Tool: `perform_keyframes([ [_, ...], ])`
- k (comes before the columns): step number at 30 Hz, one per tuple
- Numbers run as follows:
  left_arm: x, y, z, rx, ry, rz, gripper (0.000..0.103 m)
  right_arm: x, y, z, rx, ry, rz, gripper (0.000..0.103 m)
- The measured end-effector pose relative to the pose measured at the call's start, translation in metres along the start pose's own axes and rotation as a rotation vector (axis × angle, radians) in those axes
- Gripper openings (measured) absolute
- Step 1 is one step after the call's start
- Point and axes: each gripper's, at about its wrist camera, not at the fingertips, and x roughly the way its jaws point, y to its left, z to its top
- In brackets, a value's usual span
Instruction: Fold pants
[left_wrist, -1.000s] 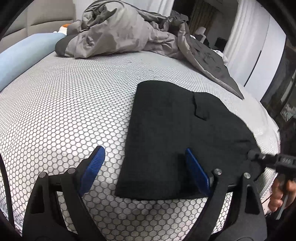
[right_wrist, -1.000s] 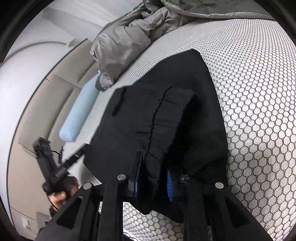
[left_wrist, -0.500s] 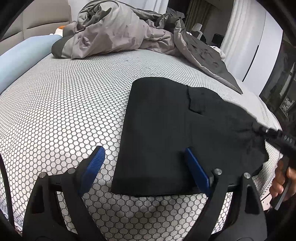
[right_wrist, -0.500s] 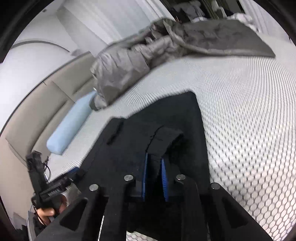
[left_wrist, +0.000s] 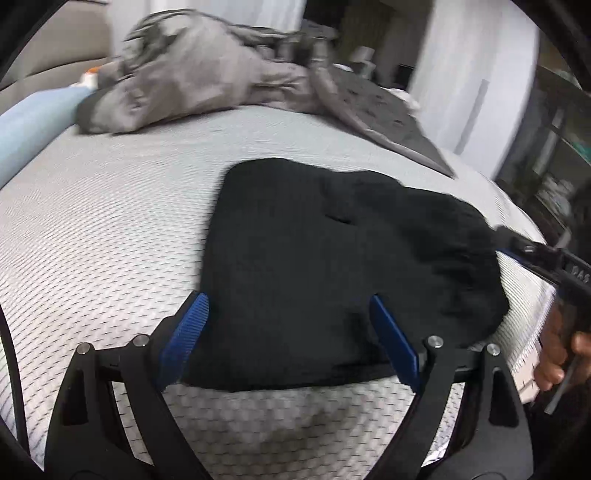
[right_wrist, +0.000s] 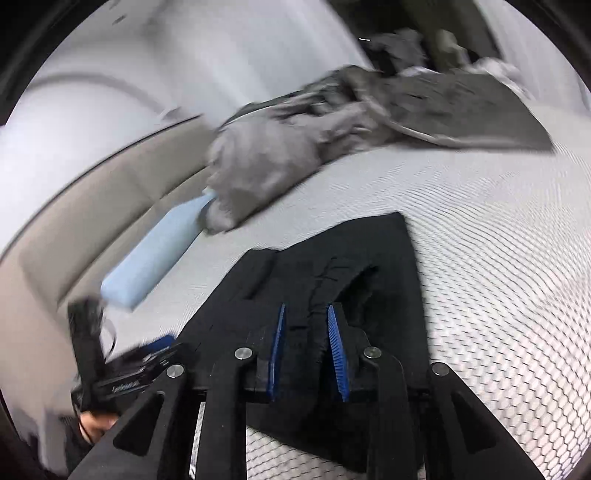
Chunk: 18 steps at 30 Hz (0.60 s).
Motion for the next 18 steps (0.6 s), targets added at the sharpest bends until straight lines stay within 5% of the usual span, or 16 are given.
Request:
perform_keyframes([
  [2, 0.001, -0.007, 0.000, 0.047, -0.015, 0.015, 0.091, 0.012, 0.018, -0.006, -0.071, 0.041, 0.007, 0.024],
  [5, -0.001, -0.006, 0.000, 0.052, -0.028, 0.017, 0.090, 0.023, 0.028, -0.013, -0.141, 0.076, -0.117, 0.024],
  [11, -0.002, 0.000, -0.002, 0.036, -0.017, 0.099, 0.090, 0.010, -0.025, -0.013, 0.006, 0.057, -0.383, 0.028],
  [13, -0.008, 0.000, 0.001, 0.026, -0.052, 0.102, 0.089, 0.001, -0.032, -0.012, 0.029, 0.040, -0.329, 0.028],
  [16, -0.029, -0.009, 0.001, 0.049, -0.159, 0.010, 0.090, -0.015, -0.013, -0.010, -0.007, -0.025, -0.140, 0.029],
  [18, -0.029, -0.021, -0.004, 0.115, -0.151, -0.068, 0.090, -0.011, 0.009, -0.013, -0.087, -0.016, -0.053, 0.035],
])
